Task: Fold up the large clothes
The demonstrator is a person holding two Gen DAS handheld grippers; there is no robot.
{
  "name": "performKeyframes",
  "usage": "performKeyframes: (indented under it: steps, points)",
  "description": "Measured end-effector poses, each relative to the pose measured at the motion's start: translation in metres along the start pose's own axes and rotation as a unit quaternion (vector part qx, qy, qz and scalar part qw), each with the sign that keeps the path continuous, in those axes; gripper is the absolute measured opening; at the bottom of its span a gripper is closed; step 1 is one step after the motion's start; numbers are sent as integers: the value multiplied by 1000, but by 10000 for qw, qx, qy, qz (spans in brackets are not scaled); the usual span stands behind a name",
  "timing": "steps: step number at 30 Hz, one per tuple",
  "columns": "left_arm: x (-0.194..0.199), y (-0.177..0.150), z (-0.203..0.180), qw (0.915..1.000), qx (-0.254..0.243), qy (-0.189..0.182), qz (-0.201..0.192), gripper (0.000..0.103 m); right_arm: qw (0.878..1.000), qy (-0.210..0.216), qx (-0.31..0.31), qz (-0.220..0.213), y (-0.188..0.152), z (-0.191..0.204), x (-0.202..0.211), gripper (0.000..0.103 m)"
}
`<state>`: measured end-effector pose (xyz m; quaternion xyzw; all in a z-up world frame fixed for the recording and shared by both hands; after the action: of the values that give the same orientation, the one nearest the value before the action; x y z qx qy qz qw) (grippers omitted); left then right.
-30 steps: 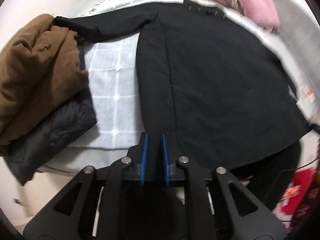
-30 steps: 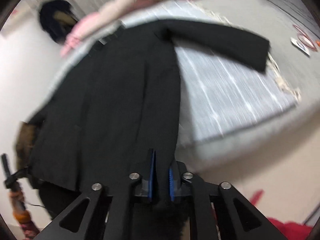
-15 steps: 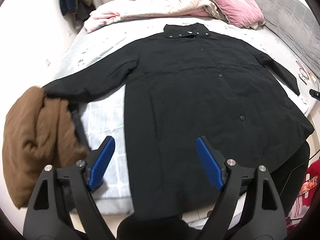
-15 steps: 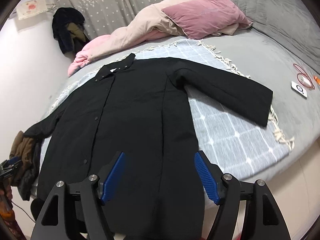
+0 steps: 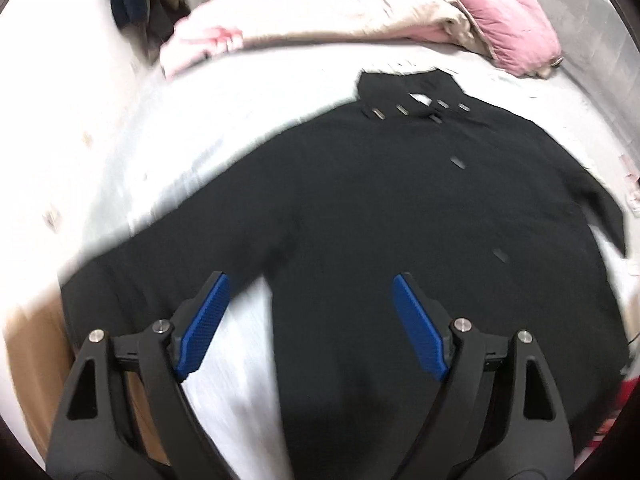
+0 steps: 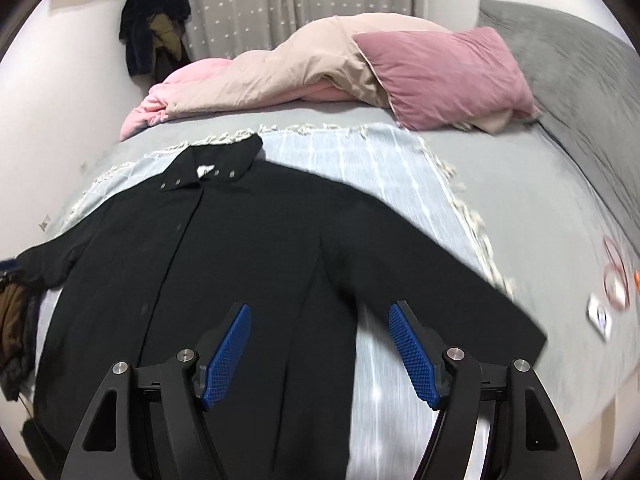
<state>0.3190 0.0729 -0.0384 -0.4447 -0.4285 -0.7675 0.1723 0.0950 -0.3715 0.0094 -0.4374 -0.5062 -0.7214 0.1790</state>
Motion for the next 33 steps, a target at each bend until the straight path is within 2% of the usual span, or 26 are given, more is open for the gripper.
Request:
performKeyframes:
  steps: [2, 4, 6, 10, 13, 16, 21, 24, 26, 27, 28, 29, 30, 33]
  points:
    - [-32, 22, 19, 9988, -317, 358, -81, 84, 10000, -69, 52, -18, 31, 6, -28, 73]
    - [-69, 34, 38, 9968, -449, 646, 133, 84, 9998, -191, 83, -66, 54, 9, -55, 73]
    - [-110, 42, 55, 9962, -361, 677, 422, 84, 9993, -305, 202, -14, 75, 11, -91, 73]
    - [-175, 51, 81, 9945, -175, 671, 779, 84, 9951, -805, 550, 164, 103, -2, -157, 73]
    - [-216, 55, 100, 9928, -13, 727, 949, 84, 9929, -1092, 413, 247, 117, -27, -204, 73]
    - [-248, 58, 114, 9925, 375, 565, 1017, 84, 9952, -918, 130, 326, 124, -38, -234, 73]
    - [-267, 73, 106, 9927, 1042, -136, 585, 82, 9953, -660, 53, 705, 122, -35, -290, 73]
    - [-269, 77, 98, 9909, 1166, -400, 543, 70, 9939, -438, 121, 1001, 112, -23, -318, 72]
    - [-265, 78, 91, 9905, 1157, -586, 466, 52, 9936, -278, 83, 1091, 106, -10, -329, 71]
    - [-264, 79, 87, 9904, 1145, -633, 456, 46, 9937, -291, 82, 1079, 104, -6, -330, 60]
    - [-262, 80, 82, 9901, 1135, -693, 449, 30, 9939, -383, 154, 1019, 103, -1, -330, 54]
    - [-261, 81, 77, 9903, 1115, -689, 468, 10, 9939, -481, 210, 973, 103, 1, -328, 37]
    - [-259, 81, 75, 9919, 1065, -472, 506, 10, 9934, -652, 287, 900, 104, 1, -325, 15]
    - [-250, 95, 71, 9960, 652, 470, 400, 7, 9926, -981, 293, 657, 110, 6, -313, 8]
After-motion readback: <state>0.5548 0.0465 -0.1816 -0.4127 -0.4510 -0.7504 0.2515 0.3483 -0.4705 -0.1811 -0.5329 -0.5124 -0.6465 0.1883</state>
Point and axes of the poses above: each gripper's, at about its wrist camera, not at the fingertips, and x roughly against the way its jaws point, z to its left, y to its top, the point moved 10 cm from there along -x, roughly the way its jaws point, and after that the axes turned 10 degrees about -x, right-handed, at the moved point
